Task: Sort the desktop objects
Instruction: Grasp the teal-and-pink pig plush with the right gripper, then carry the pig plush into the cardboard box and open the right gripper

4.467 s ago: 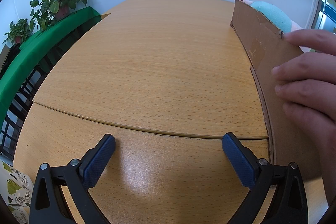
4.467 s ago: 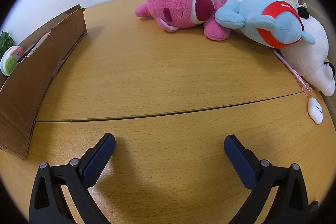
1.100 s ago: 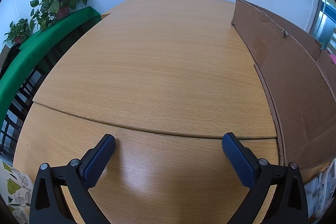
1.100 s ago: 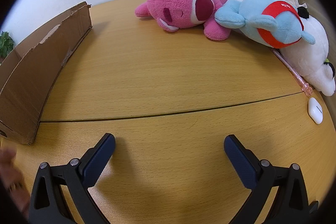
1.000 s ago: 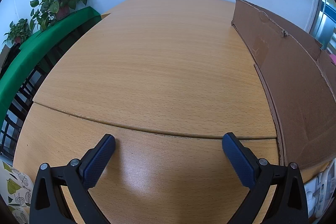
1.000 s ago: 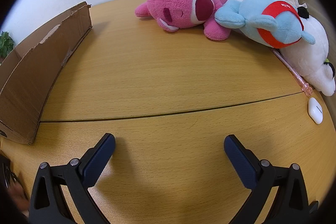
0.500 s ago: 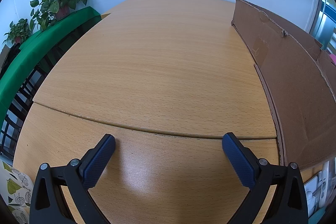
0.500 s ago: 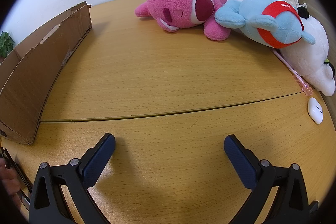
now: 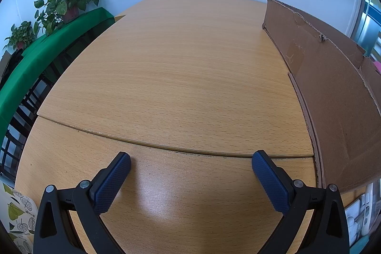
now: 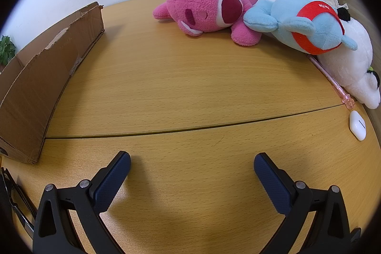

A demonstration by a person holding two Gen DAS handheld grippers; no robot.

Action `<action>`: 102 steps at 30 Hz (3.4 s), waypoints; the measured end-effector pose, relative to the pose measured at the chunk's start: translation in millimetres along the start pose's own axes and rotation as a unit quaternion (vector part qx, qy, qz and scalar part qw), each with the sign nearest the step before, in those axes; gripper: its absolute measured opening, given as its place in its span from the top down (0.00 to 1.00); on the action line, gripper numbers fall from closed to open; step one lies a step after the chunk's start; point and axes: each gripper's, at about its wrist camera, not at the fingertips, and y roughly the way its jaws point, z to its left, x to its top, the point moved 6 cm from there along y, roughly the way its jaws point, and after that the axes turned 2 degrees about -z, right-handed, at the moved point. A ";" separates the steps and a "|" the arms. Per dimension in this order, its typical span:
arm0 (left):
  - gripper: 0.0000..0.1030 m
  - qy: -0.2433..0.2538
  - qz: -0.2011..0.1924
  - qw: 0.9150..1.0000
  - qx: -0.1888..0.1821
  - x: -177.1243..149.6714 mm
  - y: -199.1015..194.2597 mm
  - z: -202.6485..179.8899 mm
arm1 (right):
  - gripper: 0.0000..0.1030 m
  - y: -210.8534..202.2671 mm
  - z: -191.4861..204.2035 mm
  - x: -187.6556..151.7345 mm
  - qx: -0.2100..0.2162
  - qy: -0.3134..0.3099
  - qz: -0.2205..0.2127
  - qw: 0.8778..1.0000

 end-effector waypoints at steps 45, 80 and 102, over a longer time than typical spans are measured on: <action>0.09 -0.035 0.056 0.939 -0.338 -139.3 -159.1 -118.2 | 0.14 -194.8 382.5 -155.1 0.372 -0.287 0.002 0.883; 0.21 0.034 -0.072 0.949 -0.307 265.5 -90.8 -207.8 | 0.26 -127.8 409.6 241.8 0.320 -0.258 -0.101 0.906; 0.16 -0.066 0.051 0.964 -0.251 223.0 10.8 -163.0 | 0.21 44.4 463.5 199.0 0.337 -0.218 0.011 0.916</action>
